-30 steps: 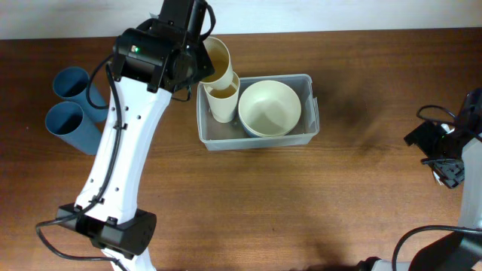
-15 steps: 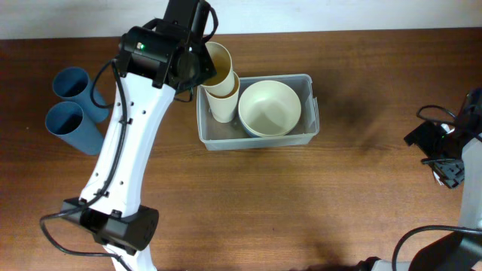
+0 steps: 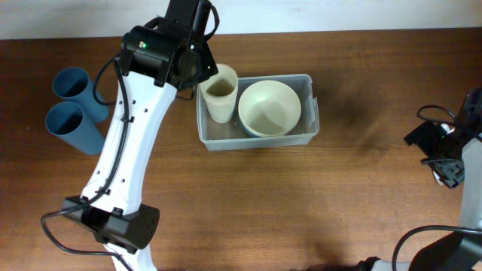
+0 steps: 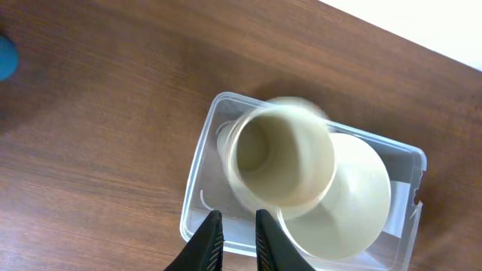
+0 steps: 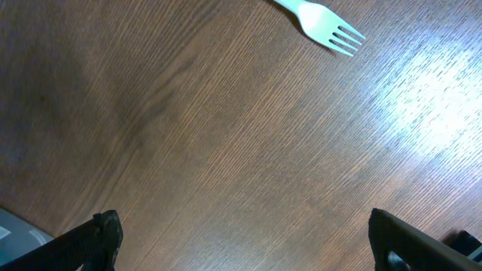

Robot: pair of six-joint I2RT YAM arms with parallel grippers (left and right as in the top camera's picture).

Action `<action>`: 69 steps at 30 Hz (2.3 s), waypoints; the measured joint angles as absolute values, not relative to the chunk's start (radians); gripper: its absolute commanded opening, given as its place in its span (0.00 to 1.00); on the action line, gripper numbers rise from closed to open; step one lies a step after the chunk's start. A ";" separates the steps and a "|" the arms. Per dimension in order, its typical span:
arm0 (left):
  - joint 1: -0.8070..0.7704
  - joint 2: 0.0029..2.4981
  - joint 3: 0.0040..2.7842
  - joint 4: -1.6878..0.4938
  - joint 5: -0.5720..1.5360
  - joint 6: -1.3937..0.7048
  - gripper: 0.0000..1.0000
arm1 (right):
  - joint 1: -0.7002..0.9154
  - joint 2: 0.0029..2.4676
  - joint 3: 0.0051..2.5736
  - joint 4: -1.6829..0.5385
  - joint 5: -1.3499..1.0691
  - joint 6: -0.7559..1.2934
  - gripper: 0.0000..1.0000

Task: Pack container
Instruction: 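Carry the second cream cup right and lower it into the first cup, then release the cup and move the left gripper to the blue cups, then lower the left gripper around a blue cup's rim to grasp it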

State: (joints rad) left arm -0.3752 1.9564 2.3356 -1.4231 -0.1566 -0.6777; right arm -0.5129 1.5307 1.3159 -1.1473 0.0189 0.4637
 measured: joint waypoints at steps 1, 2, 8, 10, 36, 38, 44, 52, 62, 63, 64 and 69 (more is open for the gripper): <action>-0.375 1.956 2.336 -1.421 -0.157 -0.677 0.18 | -0.513 1.531 1.316 -1.147 0.019 0.463 0.99; -0.375 1.956 2.336 -1.415 -0.157 -0.676 0.19 | -0.513 1.531 1.316 -1.147 0.019 0.464 0.99; -0.375 1.956 2.336 -1.370 -0.157 -0.654 0.35 | -0.513 1.531 1.316 -1.147 0.019 0.463 0.99; -0.375 1.956 2.336 -1.359 -0.162 -0.646 0.46 | -0.513 1.531 1.316 -1.147 0.019 0.464 0.99; 0.220 1.913 2.408 -1.684 -0.244 -0.726 1.00 | -0.513 1.531 1.316 -1.147 0.019 0.464 0.99; 0.260 1.893 2.343 -1.684 -0.239 -0.723 1.00 | -0.513 1.531 1.316 -1.147 0.019 0.464 0.99; 0.372 1.868 2.159 -1.686 -0.236 -0.731 1.00 | -0.513 1.531 1.316 -1.147 0.019 0.464 0.99; 0.427 1.868 2.008 -1.578 -0.221 -0.750 1.00 | -0.513 1.531 1.316 -1.147 0.019 0.464 0.99; 0.435 1.865 1.888 -1.408 -0.208 -0.759 1.00 | -0.513 1.531 1.316 -1.147 0.019 0.464 0.99; 0.437 1.865 1.873 -1.394 -0.207 -0.762 1.00 | -0.513 1.531 1.316 -1.147 0.019 0.464 0.99; 0.440 1.865 1.863 -1.383 -0.205 -0.764 1.00 | -0.513 1.531 1.316 -1.147 0.019 0.464 0.99; 0.448 1.864 1.809 -1.337 -0.197 -0.768 1.00 | -0.513 1.531 1.316 -1.147 0.019 0.464 0.99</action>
State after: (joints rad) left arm 0.4484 1.8645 1.8091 -1.3373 -0.1967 -0.7685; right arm -0.5129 1.5307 1.3159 -1.1469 0.0189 0.4637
